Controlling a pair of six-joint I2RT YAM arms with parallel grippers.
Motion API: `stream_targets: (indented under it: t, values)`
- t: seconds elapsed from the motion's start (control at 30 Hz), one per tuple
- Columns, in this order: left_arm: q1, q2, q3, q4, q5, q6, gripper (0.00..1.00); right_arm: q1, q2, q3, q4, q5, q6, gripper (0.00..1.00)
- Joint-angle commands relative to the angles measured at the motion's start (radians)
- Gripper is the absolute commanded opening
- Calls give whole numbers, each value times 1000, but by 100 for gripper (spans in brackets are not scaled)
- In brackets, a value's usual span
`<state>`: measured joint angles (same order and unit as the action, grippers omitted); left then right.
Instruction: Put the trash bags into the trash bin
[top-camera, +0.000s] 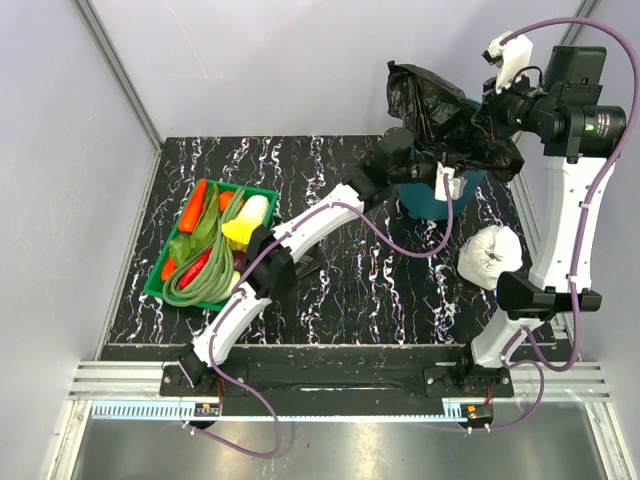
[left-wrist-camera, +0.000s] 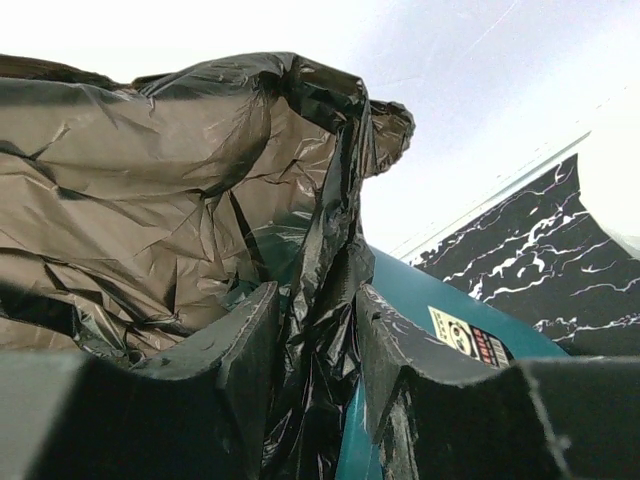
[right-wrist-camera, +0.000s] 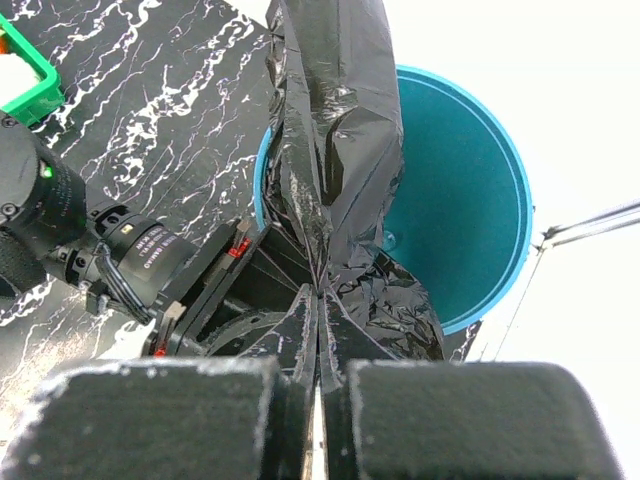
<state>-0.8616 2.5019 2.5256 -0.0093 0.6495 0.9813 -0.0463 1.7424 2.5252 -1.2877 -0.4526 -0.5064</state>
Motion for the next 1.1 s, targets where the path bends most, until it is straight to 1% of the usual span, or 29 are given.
stream_targets:
  t: [0.0,0.2,0.3,0.4,0.47,0.57,0.73,0.8,0.93,1.07]
  values:
    - [-2,-81,45,29,13,-44,41,-18,-6,-5,13,12,8,0]
    - [-7,-81,50,-24,13,-20,40,-30,-4,-29,25,12,11,0]
    - [-7,-83,48,-61,4,16,45,-33,0,-39,27,15,3,0]
    - [-4,-87,53,-139,-1,45,50,-38,3,-46,27,22,-4,0]
    - [-4,-90,49,-178,-7,72,52,-43,6,-51,28,15,-3,0]
    - [-5,-92,19,-167,-46,111,51,-47,11,-57,34,3,0,0]
    - [-5,-87,-28,-83,-100,141,46,-49,14,-57,37,-3,3,0]
    - [-2,-84,-27,-67,-102,137,42,-49,14,-59,36,-1,5,0]
    - [-2,-89,-5,-89,-88,129,35,-49,16,-57,37,3,3,0]
    - [-2,-97,27,-115,-91,119,25,-49,20,-60,42,12,3,0]
